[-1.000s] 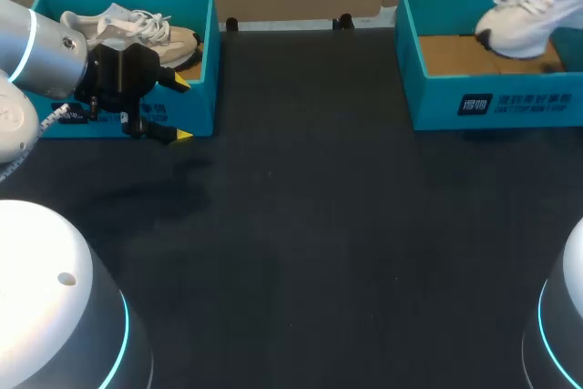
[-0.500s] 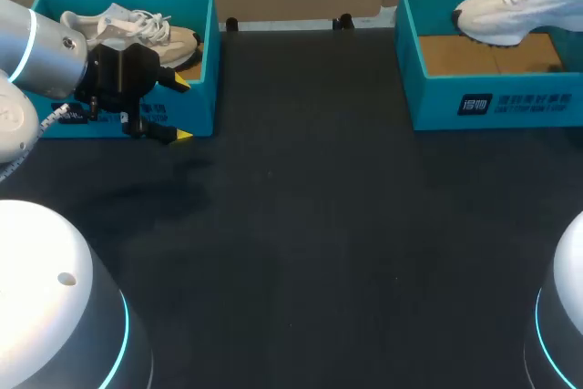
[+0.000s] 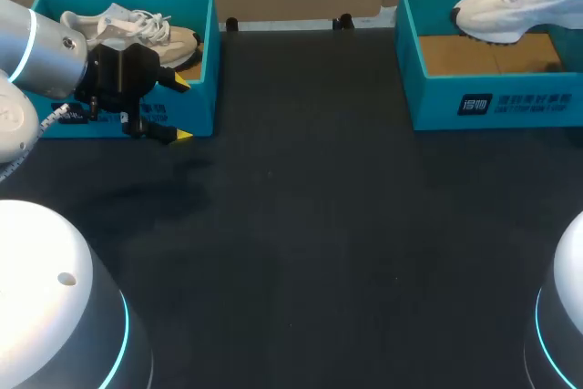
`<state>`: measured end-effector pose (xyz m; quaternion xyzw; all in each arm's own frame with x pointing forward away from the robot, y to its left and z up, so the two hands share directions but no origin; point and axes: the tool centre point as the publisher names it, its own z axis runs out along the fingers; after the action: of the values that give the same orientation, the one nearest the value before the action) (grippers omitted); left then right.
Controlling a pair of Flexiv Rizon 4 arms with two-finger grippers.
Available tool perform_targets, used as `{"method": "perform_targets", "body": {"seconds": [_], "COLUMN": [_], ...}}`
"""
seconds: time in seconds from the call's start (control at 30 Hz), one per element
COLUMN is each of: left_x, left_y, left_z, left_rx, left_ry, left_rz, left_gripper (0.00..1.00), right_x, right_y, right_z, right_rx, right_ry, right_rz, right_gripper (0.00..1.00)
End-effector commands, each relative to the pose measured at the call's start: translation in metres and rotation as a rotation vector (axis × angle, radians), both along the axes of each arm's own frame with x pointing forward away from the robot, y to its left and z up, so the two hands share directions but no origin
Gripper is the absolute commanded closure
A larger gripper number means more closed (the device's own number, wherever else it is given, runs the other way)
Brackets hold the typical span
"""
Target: Take the shoe out of the shoebox, open the shoe tongue, remove and reinsert the insole, then place the shoe into the shoebox
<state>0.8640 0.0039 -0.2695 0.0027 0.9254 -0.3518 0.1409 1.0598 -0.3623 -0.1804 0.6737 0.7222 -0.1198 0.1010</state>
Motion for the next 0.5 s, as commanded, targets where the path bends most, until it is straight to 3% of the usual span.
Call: {"method": "perform_targets", "body": {"seconds": [0.03, 0.5], "left_x": [-0.001, -0.001], "left_y": [0.0, 0.0], "left_z": [0.001, 0.001], "left_rx": [0.003, 0.003], "left_ry": [0.001, 0.001], "left_rz": [0.0, 0.0], "left_gripper": [0.0, 0.0], "right_x": [0.002, 0.01], "right_y": [0.0, 0.006], "right_z": [-0.001, -0.029], "right_rx": [-0.007, -0.002], "right_ry": [0.005, -0.051], "right_rz": [-0.006, -0.073], "right_gripper": [1.0, 1.0]}}
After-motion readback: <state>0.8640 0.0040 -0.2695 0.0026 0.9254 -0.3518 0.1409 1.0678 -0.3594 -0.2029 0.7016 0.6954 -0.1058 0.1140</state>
